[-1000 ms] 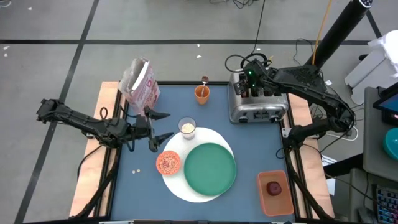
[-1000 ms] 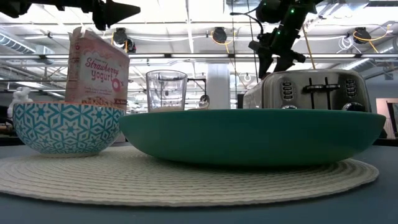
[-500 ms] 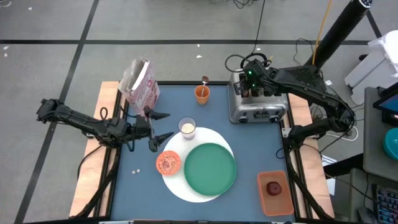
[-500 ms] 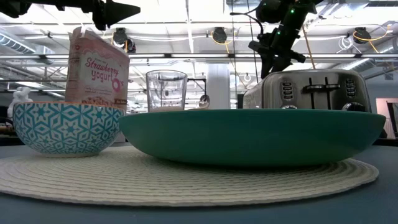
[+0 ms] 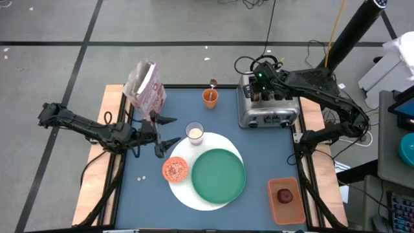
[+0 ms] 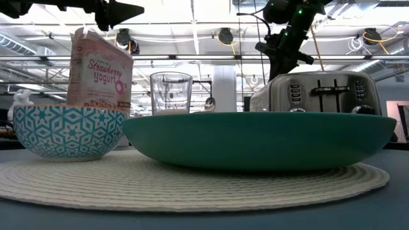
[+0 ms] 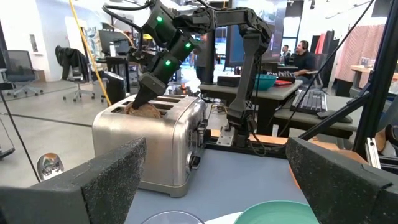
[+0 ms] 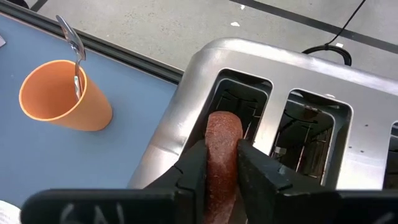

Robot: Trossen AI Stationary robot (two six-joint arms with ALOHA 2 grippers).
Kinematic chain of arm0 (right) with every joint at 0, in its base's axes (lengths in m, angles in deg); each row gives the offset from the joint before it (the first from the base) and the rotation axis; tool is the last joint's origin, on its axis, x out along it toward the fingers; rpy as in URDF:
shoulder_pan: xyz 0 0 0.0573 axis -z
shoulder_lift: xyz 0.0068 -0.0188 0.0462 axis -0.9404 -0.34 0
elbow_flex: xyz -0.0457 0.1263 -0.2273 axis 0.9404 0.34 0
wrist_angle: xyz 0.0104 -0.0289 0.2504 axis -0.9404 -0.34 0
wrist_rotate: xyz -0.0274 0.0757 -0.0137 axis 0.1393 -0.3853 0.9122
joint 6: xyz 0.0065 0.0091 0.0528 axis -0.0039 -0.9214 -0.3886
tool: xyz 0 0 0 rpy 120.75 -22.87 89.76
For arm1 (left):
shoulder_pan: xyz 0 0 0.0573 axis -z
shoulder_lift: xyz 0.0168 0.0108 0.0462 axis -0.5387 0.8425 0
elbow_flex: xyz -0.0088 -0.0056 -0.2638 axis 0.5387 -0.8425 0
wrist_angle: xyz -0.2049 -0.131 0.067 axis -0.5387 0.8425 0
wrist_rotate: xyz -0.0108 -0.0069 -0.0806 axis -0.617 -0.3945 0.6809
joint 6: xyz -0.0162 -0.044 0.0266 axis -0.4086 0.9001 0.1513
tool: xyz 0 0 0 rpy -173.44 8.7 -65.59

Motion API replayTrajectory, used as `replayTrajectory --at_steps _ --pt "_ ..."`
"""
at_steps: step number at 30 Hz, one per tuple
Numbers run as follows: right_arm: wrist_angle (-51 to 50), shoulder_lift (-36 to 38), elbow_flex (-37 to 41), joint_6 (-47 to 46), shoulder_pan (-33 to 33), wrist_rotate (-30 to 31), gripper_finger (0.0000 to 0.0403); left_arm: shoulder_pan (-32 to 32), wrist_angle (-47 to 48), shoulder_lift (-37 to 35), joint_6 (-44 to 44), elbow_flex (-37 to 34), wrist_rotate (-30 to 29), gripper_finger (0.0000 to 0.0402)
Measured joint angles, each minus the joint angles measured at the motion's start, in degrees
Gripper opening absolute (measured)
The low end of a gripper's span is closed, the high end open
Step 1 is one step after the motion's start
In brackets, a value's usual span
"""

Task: Arrange a breakfast setting
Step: Put the toasted bagel from the toaster on the green plate

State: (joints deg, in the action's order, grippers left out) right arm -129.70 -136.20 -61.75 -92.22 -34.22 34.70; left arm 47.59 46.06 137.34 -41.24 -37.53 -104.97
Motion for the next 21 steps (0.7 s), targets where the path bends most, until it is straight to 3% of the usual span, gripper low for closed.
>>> replayTrajectory --at_steps 11,21 --pt "2.61 1.44 0.11 0.44 0.0 -0.13 0.0068 0.0 0.0 0.0 0.02 0.0 0.0 0.0392" --pt "5.2 7.21 0.04 0.73 0.02 0.16 0.0068 0.01 0.0 0.0 -0.04 0.0 0.0 0.0392"
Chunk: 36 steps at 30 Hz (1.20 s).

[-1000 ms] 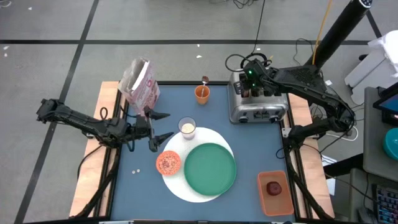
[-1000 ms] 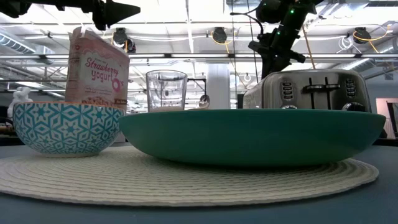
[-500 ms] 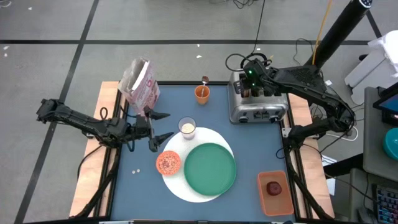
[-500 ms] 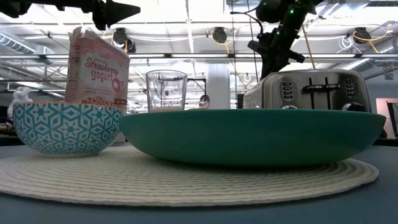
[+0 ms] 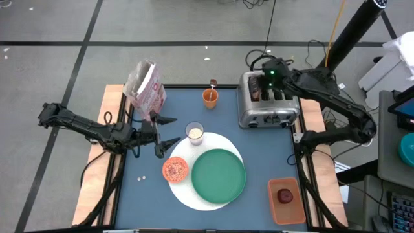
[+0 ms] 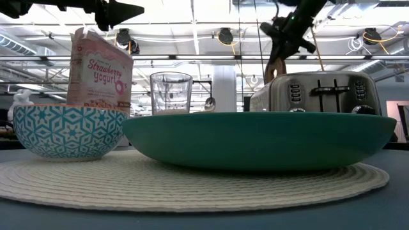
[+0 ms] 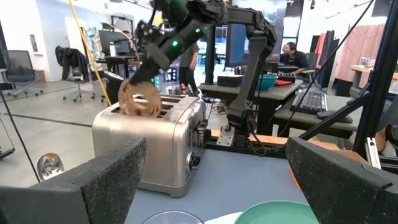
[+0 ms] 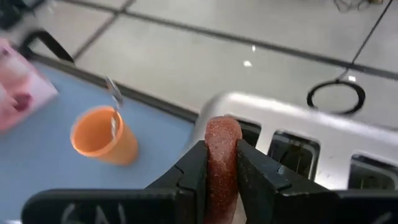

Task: Arrange a breakfast setting
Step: Put the toasted bagel from the toaster on the green plate

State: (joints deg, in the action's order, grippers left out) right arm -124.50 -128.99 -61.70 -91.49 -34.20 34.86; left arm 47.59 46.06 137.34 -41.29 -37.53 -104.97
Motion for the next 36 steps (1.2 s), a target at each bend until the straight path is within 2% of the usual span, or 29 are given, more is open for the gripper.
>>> replayTrajectory --at_steps 11,19,23,27,36 --pt "3.39 8.22 -0.07 -0.02 -0.38 -1.24 0.0068 -0.02 0.0 0.0 -0.22 0.0 0.0 0.0392" --pt "5.61 10.54 -0.09 -0.96 -3.42 -14.56 0.0068 -0.01 0.0 0.0 -0.8 0.0 0.0 0.0392" --pt "7.52 10.01 -0.09 -2.35 -6.88 -19.77 0.0068 0.01 0.0 0.0 -1.3 0.0 0.0 0.0392" --pt "8.47 8.81 -0.09 -3.67 -11.52 -22.46 0.0068 0.0 0.0 0.0 -1.25 0.0 0.0 0.0392" --pt "11.05 4.15 -0.09 -5.69 -23.7 -22.65 0.0068 -0.02 0.01 0.0 -1.31 0.0 0.0 0.0392"
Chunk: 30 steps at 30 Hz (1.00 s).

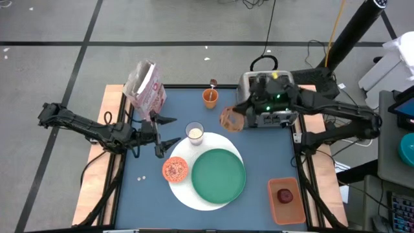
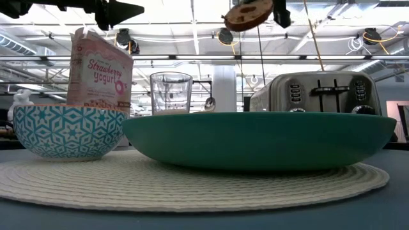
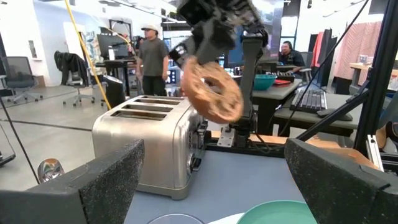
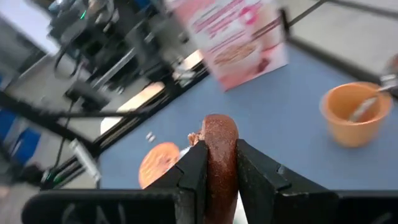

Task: Arrange a breakfast setting
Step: Put the toasted bagel from the toaster on the green plate

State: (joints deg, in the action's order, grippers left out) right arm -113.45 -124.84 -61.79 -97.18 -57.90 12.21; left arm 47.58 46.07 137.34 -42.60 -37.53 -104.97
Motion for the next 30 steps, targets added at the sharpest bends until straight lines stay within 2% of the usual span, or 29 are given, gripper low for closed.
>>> replayTrajectory --at_steps 14,23,30 --pt "9.62 -11.46 0.0 -2.08 -15.4 0.15 0.0068 0.02 0.01 0.0 0.02 0.0 0.0 0.0392" --pt "14.47 -21.41 0.0 -2.07 -21.81 0.42 0.0068 0.15 0.03 0.0 0.04 0.0 0.01 0.0392" --pt "18.98 -27.7 0.02 0.57 -24.04 0.39 0.0068 0.15 0.03 0.0 0.02 0.0 0.02 0.0392"
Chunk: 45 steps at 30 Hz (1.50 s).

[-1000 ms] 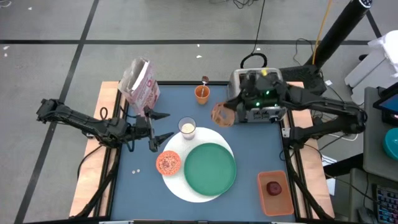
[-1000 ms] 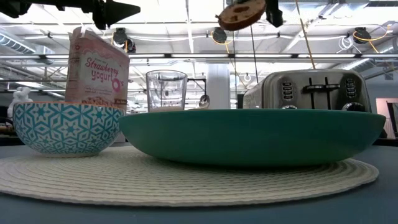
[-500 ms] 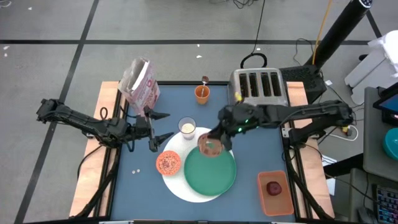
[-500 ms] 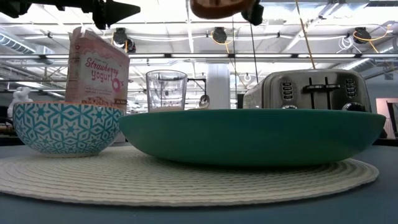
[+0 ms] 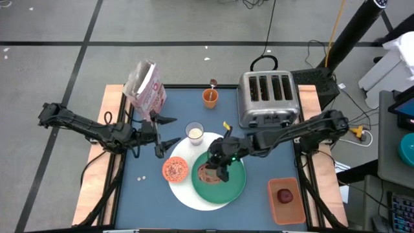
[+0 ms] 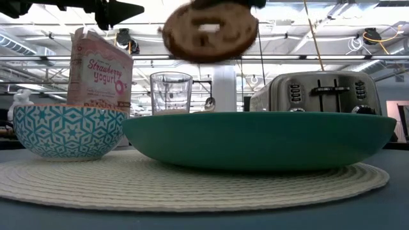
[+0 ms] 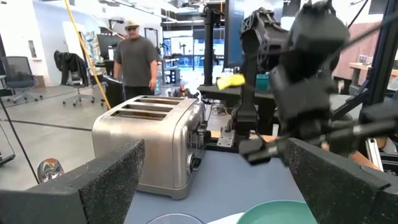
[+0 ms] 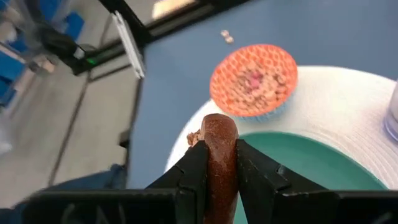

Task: Arrange a breakfast setting
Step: Put the toasted bagel from the toaster on the green plate

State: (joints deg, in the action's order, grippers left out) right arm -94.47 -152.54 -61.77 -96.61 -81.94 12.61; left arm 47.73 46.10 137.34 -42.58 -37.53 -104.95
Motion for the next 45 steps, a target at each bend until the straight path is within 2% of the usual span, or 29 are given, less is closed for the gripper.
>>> replayTrajectory --at_steps 10,18,38,45 --pt "1.08 -7.65 0.0 -0.04 0.02 -0.12 0.0068 0.0 0.0 0.0 0.2 0.0 0.0 0.0392" --pt "3.2 -10.82 0.02 -0.06 -0.22 -0.17 0.0068 0.0 0.02 0.0 0.17 0.0 0.0 0.0392" --pt "2.57 -10.98 0.02 -0.02 -0.2 -0.17 0.0069 0.0 0.04 0.0 0.15 0.0 0.0 0.0392" --pt "1.27 -10.98 0.02 0.07 -0.2 -0.15 0.0097 0.0 0.04 0.0 0.13 0.0 0.0 0.0392"
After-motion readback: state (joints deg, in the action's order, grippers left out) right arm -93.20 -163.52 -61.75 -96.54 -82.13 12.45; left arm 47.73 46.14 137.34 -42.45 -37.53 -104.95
